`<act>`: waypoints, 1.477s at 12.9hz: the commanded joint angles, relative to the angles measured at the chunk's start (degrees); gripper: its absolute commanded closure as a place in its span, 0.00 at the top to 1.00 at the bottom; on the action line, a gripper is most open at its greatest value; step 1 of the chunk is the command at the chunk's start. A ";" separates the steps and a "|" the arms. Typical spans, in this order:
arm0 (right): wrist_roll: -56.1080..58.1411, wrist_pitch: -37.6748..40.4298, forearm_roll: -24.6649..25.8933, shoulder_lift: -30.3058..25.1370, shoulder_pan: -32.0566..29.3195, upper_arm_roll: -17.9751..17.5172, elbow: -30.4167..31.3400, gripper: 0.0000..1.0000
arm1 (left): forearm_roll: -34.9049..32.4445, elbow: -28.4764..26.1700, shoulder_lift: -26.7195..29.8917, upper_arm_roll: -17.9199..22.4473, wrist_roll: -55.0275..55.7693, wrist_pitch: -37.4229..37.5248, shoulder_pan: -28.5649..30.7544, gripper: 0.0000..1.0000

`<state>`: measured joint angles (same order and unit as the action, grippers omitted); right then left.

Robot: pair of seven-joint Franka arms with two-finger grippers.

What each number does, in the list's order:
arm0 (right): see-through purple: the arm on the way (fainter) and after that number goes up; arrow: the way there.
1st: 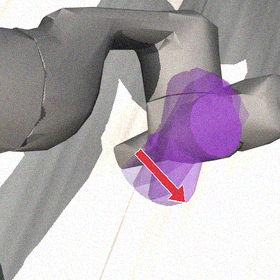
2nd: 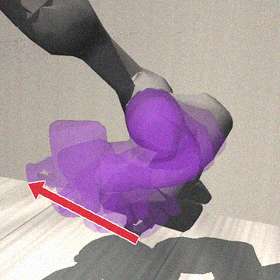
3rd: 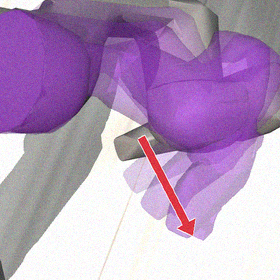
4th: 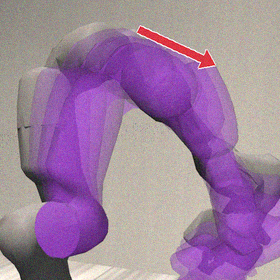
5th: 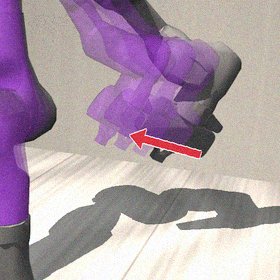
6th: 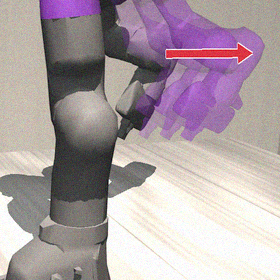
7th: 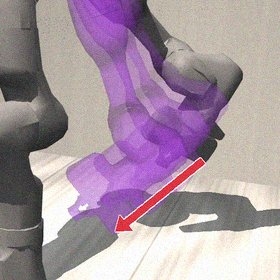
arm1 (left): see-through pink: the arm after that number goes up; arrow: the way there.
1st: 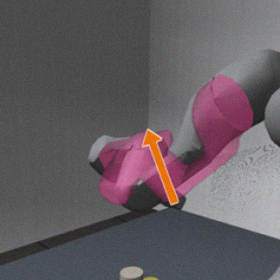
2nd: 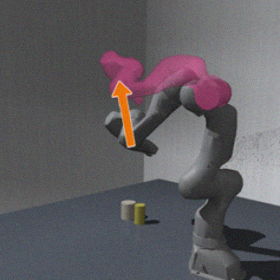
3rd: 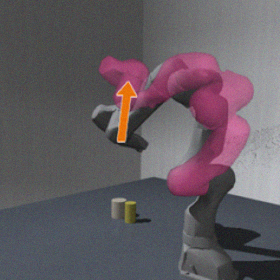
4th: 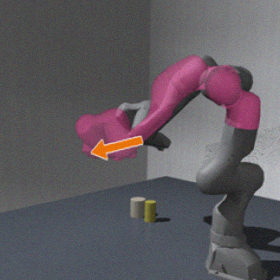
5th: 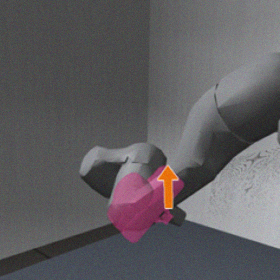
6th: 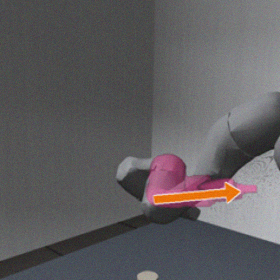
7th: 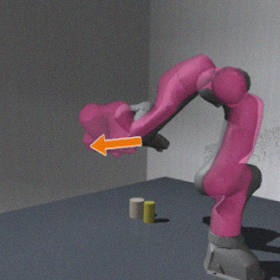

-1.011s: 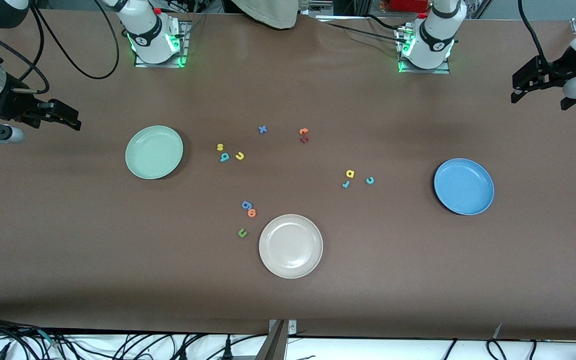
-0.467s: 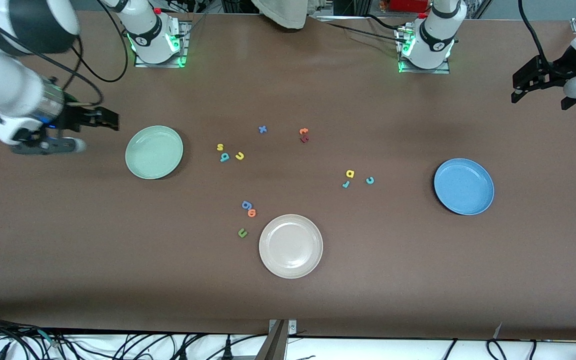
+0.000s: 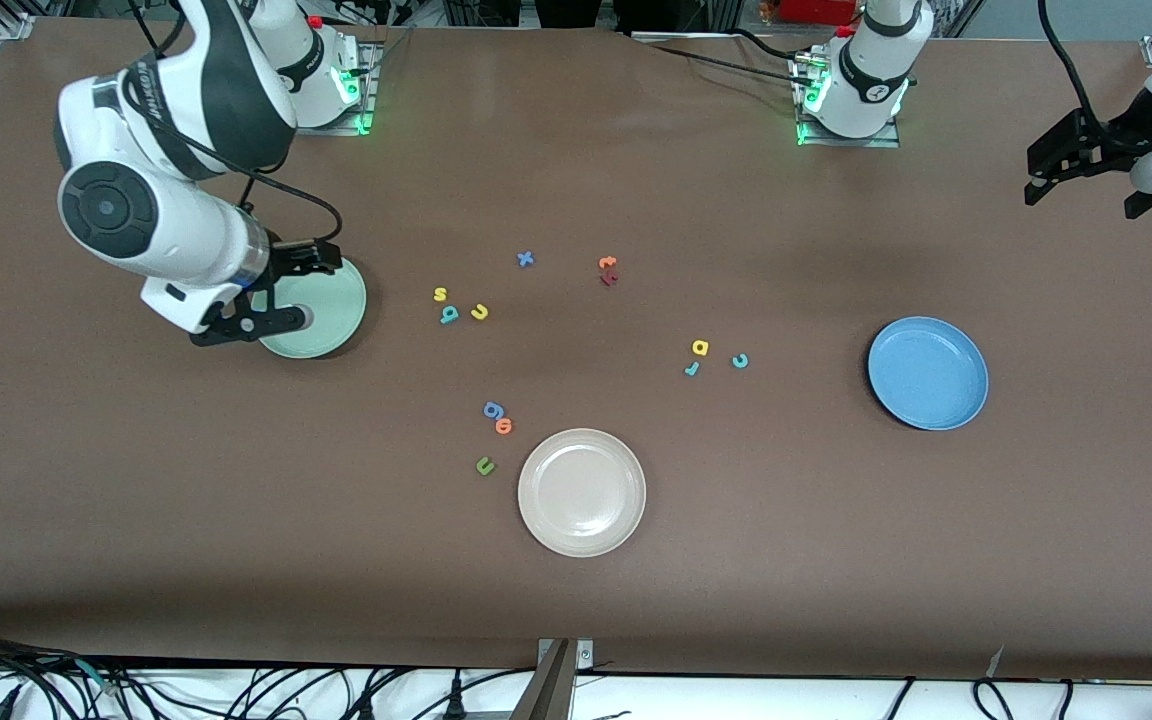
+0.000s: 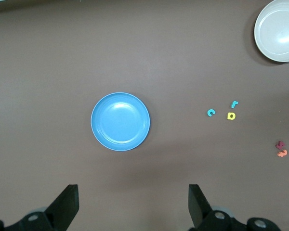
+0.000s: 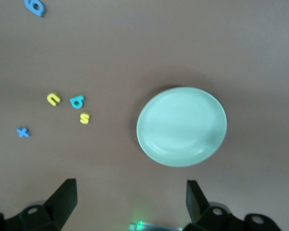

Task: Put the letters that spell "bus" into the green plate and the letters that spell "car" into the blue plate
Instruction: 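Reach the right gripper past the green plate toward the yellow letter, then grasp the yellow letter with the right gripper while the left gripper reaches the teal c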

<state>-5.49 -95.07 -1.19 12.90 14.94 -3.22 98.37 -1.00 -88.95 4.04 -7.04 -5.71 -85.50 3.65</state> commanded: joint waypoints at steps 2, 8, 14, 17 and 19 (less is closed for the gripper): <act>0.22 -5.01 -0.83 3.18 4.82 0.41 0.15 1.00 | 0.20 0.80 0.09 0.44 0.44 0.42 0.31 1.00; -1.63 -28.27 -0.83 4.94 14.67 0.24 14.36 0.94 | 1.88 0.88 -3.50 2.03 0.35 0.16 0.92 1.00; -1.10 -46.23 -0.13 12.13 19.86 0.06 20.55 0.61 | 1.70 0.27 -15.45 3.26 -0.53 -1.94 0.31 1.00; -0.84 -48.09 0.14 14.95 20.83 0.06 20.63 0.60 | 1.79 -2.96 -20.65 3.35 -0.62 -8.60 -2.92 1.00; -0.84 -49.85 0.14 16.36 21.09 0.15 20.46 0.60 | 1.87 -9.89 -20.56 3.43 0.17 -17.02 -6.36 1.00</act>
<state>-6.77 -142.85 -1.32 28.18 35.17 -3.54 118.89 -0.89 -93.25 -17.55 -4.33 -5.81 -96.96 0.67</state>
